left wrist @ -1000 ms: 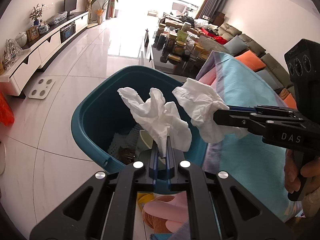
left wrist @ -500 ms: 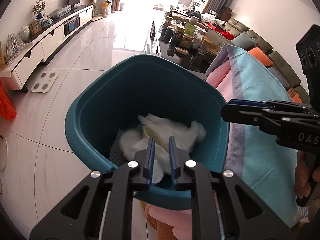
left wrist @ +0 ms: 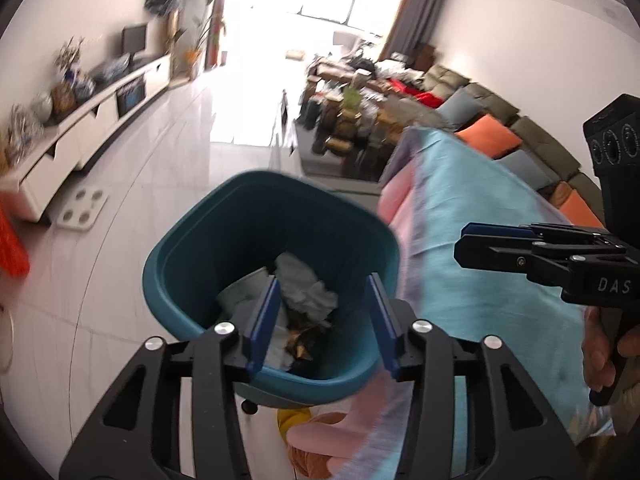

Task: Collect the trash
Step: 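Move both tools back over the table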

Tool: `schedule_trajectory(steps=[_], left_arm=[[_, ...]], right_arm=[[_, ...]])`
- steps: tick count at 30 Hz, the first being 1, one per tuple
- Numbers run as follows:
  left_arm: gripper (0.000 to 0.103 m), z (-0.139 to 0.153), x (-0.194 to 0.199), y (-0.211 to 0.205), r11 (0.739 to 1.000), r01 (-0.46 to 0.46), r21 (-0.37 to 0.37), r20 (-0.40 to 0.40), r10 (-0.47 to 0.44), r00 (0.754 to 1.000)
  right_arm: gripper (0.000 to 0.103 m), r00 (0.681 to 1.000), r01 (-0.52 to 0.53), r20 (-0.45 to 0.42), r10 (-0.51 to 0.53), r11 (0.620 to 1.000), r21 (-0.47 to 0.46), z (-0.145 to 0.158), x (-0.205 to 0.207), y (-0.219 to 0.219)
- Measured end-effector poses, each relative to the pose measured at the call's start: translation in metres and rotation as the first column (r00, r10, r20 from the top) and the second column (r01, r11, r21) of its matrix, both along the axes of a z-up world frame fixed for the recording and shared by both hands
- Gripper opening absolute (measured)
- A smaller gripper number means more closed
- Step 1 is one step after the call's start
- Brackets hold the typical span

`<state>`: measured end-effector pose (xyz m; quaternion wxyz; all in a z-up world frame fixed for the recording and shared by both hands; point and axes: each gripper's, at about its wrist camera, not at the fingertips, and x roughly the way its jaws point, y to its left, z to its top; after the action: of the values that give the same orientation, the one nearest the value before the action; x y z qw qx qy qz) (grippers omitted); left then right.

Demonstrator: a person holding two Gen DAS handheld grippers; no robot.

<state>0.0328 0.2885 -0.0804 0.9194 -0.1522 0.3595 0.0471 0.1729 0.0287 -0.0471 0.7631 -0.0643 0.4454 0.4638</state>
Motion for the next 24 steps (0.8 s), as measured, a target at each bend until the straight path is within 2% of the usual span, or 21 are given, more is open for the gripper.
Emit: schedule_trajectory(steps=[7,11,15,18,24], left_arm=[[0.051,0.029,-0.003,-0.058,0.990,0.142,0.010,0.071,-0.143,0.987],[0.054,0.036,0.003,-0.098,0.972,0.236,-0.008,0.092,-0.235,0.968],[0.055,0.040,0.013,-0.146,0.937,0.349,-0.010,0.095,-0.347,0.933],[0.055,0.040,0.022,-0.189,0.895,0.446,-0.010,0.088,-0.444,0.892],[0.055,0.037,0.038,-0.260,0.819,0.573,-0.004,0.076,-0.571,0.817]], right_arm=[[0.029,0.995,0.090,0.038,-0.093,0.992,0.085,0.027,-0.013,-0.080],[0.035,0.983,0.165,0.059,-0.172,0.980,0.112,0.034,-0.019,-0.134],[0.035,0.955,0.273,0.089,-0.283,0.955,0.112,0.038,-0.023,-0.196],[0.035,0.923,0.365,0.080,-0.376,0.923,0.121,0.037,-0.025,-0.244],[0.035,0.835,0.534,0.090,-0.542,0.839,0.099,0.030,-0.039,-0.327]])
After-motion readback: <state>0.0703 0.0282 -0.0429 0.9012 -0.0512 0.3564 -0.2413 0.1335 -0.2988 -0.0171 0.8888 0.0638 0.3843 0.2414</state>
